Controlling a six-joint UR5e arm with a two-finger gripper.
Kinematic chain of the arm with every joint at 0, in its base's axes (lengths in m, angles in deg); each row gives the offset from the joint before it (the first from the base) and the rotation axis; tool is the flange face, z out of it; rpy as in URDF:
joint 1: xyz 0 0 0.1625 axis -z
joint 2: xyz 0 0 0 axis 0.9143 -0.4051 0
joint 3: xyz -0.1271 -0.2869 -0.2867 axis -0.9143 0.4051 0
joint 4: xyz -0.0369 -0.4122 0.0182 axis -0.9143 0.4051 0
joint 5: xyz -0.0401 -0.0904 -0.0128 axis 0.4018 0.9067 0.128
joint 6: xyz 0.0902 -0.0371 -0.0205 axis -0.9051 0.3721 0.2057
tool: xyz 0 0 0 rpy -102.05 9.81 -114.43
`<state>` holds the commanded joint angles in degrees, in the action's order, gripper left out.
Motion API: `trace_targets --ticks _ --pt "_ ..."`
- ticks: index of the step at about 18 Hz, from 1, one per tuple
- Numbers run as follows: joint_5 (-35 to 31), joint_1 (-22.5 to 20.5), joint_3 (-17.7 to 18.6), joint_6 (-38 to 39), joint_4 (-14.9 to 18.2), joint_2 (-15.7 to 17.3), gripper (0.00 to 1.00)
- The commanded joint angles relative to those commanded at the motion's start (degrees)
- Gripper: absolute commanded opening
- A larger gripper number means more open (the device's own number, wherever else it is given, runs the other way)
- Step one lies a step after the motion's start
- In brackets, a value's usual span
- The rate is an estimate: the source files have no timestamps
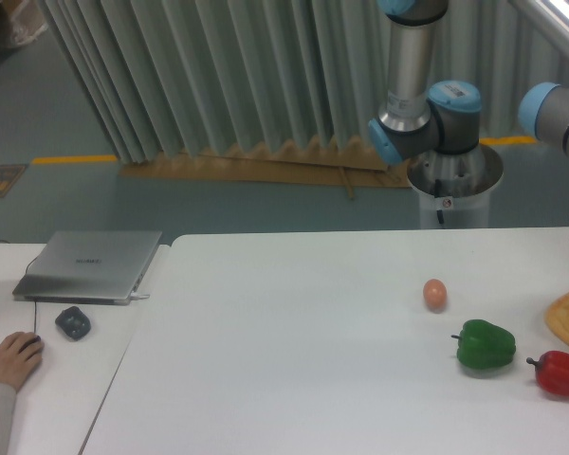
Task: Place the red peppers in a basket
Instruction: 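Move the gripper from above the wooden tray toward the red pepper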
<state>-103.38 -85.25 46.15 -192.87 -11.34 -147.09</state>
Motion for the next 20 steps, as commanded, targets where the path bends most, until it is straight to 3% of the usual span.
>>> trace_targets --ticks 8,11,20 --pt "-0.3 0.4 -0.8 0.1 -0.7 -1.4 1.0" --pt "-0.3 0.9 -3.0 0.2 -0.8 -4.4 1.0" --pt "-0.1 2.7 -4.9 6.2 -4.2 -8.1 1.0"
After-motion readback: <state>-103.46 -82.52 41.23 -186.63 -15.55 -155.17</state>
